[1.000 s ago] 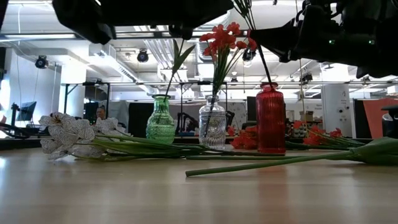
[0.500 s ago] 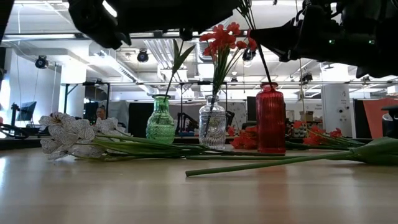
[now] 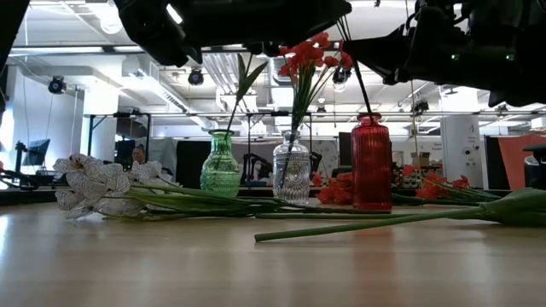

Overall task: Sort flowers into vase by color
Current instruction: Put the middle left white flowers into the red vase

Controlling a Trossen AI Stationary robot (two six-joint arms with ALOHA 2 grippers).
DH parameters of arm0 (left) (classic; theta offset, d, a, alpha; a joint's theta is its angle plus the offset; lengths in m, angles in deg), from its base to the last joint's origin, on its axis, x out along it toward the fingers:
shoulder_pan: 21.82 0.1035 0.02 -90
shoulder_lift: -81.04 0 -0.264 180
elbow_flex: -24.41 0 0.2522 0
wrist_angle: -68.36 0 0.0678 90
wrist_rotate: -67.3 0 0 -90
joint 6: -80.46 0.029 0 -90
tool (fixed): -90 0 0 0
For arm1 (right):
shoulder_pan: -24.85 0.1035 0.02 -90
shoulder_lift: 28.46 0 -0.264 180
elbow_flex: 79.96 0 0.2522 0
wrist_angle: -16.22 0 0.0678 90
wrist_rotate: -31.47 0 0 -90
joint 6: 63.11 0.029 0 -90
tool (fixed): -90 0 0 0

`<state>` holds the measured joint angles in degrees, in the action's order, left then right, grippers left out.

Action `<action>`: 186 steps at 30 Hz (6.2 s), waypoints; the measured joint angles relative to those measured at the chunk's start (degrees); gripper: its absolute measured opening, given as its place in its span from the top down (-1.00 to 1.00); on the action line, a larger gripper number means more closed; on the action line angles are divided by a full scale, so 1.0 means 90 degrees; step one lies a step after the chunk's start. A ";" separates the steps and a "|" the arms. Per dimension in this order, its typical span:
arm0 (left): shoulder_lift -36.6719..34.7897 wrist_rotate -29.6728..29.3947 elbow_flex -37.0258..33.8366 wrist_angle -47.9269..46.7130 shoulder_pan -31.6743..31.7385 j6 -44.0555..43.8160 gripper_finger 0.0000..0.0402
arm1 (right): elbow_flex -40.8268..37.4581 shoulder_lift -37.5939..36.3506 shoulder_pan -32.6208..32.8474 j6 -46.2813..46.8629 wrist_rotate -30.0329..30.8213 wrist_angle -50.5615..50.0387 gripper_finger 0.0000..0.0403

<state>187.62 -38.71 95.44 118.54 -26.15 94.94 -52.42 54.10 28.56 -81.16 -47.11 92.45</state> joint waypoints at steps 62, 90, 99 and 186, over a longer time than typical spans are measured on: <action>-0.0012 -0.0075 0.0539 -0.1438 0.0214 -0.0024 0.81 | 0.0005 -0.1519 0.1040 0.0636 0.1241 -0.1164 -0.32; -0.0012 -0.0054 0.0539 -0.1561 0.0211 -0.0073 0.81 | 0.2331 -0.1853 0.1043 -0.0187 0.2244 -0.4841 -0.30; -0.0012 -0.0054 0.0539 -0.1600 0.0211 -0.0073 0.81 | 0.2347 -0.1853 0.0959 -0.0162 0.2253 -0.5033 0.01; -0.4069 -0.3595 -0.0046 -0.7155 -0.2459 -0.1467 -0.29 | 0.0253 -0.2455 0.0667 0.0726 0.2752 -0.3291 0.94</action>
<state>151.00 -71.06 95.03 54.15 -48.28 81.74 -50.14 32.01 34.56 -74.62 -22.35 62.84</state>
